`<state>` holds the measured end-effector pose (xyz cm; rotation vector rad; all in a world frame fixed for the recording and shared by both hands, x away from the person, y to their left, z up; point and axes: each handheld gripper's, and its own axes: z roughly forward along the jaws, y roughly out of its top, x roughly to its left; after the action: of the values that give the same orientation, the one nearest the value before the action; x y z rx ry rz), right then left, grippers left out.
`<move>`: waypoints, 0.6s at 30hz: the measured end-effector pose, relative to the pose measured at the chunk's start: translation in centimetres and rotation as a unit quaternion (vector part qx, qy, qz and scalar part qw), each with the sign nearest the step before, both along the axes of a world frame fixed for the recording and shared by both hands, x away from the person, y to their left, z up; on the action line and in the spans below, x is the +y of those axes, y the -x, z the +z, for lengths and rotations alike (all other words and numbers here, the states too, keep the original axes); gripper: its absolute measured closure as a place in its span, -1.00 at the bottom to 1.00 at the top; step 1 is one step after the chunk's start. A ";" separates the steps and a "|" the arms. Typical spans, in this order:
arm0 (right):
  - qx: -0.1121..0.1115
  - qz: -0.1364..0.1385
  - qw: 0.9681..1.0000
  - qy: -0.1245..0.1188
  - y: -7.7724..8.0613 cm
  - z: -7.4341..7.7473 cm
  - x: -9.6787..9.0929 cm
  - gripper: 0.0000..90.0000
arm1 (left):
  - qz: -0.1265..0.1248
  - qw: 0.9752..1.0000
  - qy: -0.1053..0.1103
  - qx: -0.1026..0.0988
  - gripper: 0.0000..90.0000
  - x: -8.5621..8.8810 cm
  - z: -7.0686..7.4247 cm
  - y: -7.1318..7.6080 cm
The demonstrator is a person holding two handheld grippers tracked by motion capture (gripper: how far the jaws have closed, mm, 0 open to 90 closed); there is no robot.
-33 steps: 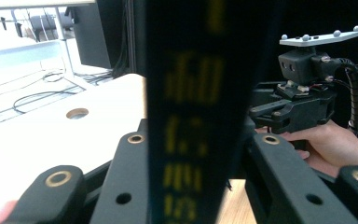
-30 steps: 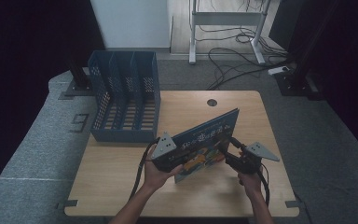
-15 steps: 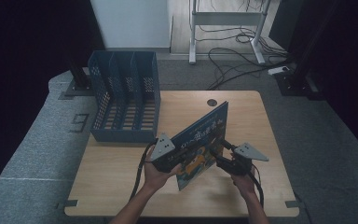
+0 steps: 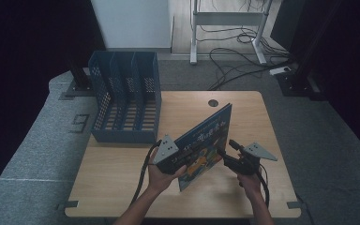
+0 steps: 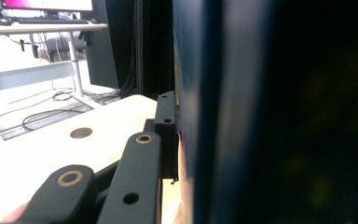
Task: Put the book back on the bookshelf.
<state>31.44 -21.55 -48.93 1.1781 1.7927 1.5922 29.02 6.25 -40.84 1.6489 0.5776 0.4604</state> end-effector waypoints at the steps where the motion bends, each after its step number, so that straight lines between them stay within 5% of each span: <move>1: 0.002 -0.002 1.000 0.000 0.0 0.0 -0.1 -0.21 | 0.004 1.000 -0.001 -0.003 0.71 -0.1 0.0 0.1; 13: 0.003 -0.017 1.000 -0.006 0.1 0.0 -1.3 -0.20 | -0.002 1.000 0.016 -0.023 0.83 0.2 0.0 0.7; 18: 0.008 -0.027 0.999 -0.015 0.1 0.1 -2.0 -0.19 | 0.005 1.000 0.021 -0.013 0.83 1.5 0.8 0.5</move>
<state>31.37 -23.50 -48.84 1.2452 1.7372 1.5877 28.47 7.75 -39.99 1.5977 0.5724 0.4729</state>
